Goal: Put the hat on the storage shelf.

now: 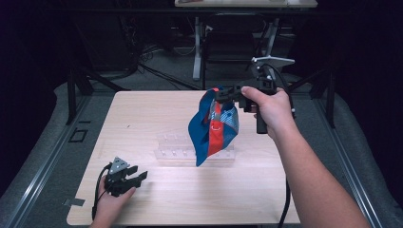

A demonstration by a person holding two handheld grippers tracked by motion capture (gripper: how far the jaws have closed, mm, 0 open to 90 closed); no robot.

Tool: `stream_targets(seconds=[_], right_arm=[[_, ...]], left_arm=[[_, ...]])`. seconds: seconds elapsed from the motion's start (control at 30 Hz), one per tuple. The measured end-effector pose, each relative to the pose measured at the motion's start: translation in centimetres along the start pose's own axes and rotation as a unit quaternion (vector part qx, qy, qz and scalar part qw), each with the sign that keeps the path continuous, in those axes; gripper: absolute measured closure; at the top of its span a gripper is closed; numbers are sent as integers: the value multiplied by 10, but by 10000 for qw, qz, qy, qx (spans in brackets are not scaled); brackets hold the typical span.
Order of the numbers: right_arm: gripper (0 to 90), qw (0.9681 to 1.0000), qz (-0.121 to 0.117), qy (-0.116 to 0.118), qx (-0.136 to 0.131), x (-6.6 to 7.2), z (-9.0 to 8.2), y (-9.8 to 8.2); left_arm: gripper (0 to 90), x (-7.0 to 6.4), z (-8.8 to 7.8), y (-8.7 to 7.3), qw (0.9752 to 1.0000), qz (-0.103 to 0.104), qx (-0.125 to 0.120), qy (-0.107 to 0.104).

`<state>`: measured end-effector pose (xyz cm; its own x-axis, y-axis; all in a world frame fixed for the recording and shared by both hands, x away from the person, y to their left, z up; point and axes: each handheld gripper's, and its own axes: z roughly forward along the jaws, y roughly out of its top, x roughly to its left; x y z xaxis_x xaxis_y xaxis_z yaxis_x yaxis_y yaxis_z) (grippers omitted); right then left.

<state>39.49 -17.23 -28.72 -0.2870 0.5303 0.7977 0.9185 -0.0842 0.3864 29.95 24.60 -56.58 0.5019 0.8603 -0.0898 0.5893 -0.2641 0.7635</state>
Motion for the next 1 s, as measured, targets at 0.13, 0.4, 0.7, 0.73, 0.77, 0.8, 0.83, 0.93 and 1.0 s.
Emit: stream_targets(seconds=[0.13,0.4,0.7,0.73,0.77,0.8,0.83,0.93,1.0], right_arm=[[782,9999,65,44,-138,-3,7,3],[782,9992,183,-52,-344,-13,13,10],[782,9983,330,-170,-454,-23,15,11],[782,9983,330,-160,-443,-23,16,10],[782,9983,352,-139,-449,-23,16,10],[782,9983,352,-139,-449,-23,16,10],[782,9982,363,-131,-448,-24,18,10],[782,9983,373,-79,-436,-25,21,9],[782,9983,387,-73,-440,-26,22,9]], left_arm=[[498,0,1,0,10000,-45,-16,-16],[476,0,1,1,10000,-43,-39,-12],[453,-1,1,1,9999,-82,-59,18],[452,-2,2,1,9999,-81,-80,8],[452,-2,1,2,10000,-38,-44,-8],[452,-2,1,2,10000,-38,-44,-8],[451,-4,1,2,9999,-23,-104,-7],[449,-8,0,4,9999,44,-148,-42],[449,-9,0,5,9998,75,-166,-49]])
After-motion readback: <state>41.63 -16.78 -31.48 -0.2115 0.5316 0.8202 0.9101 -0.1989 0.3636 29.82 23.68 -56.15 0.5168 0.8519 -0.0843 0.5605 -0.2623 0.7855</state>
